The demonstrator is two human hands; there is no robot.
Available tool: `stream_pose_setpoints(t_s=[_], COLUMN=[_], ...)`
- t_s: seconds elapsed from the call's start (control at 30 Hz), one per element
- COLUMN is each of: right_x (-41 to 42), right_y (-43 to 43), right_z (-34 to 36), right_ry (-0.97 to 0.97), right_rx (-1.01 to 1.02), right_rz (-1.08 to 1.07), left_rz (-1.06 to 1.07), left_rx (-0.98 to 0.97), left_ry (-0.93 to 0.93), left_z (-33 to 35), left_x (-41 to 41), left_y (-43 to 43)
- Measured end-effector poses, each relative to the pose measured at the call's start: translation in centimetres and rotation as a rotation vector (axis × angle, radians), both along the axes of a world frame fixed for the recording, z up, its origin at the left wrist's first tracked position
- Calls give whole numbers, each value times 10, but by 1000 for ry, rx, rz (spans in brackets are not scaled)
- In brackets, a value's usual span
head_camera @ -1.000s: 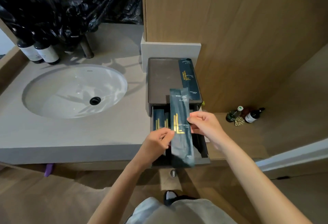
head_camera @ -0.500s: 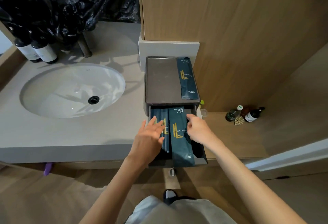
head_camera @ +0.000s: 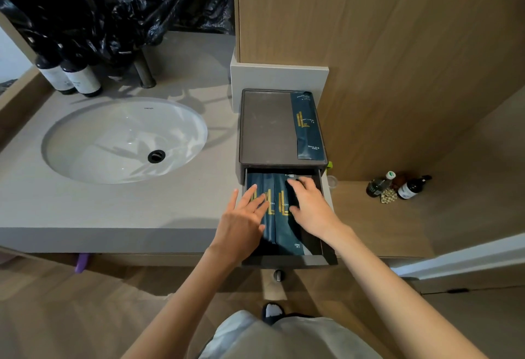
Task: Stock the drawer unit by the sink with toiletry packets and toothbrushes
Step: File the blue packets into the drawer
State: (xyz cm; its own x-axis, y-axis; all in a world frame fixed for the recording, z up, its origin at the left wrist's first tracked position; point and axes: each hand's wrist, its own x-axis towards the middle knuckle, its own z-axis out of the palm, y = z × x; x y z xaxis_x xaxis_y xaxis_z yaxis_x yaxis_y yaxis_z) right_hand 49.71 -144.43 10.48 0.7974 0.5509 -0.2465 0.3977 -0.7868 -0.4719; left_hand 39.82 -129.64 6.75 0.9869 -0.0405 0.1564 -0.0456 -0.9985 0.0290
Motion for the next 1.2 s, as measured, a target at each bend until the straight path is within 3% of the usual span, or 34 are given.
stream_pose_setpoints(t_s=[0.1,0.23,0.67,0.77,1.0,1.2], right_x=[-3,-11,-3,-4,30,92], right_y=[-16,-23,-10,-12,-2,18], right_z=[3,3,6,22,59,34], right_ry=[64,5,-199,-192,-383,-144], right_rx=[-101,-299,-589,-489,87,104], right_rz=[206,411,472,458,130,-187], left_rz=[7,19,27,46,55,36], left_rx=[-1,7,6,45,31,39], left_ry=[-13,-10,15,83,109,147], left_z=[-1,-1,-2,-2,-4,-1], left_x=[0,0,1,3,5,7], left_y=[-1,-2,-3,-9,-10,-11])
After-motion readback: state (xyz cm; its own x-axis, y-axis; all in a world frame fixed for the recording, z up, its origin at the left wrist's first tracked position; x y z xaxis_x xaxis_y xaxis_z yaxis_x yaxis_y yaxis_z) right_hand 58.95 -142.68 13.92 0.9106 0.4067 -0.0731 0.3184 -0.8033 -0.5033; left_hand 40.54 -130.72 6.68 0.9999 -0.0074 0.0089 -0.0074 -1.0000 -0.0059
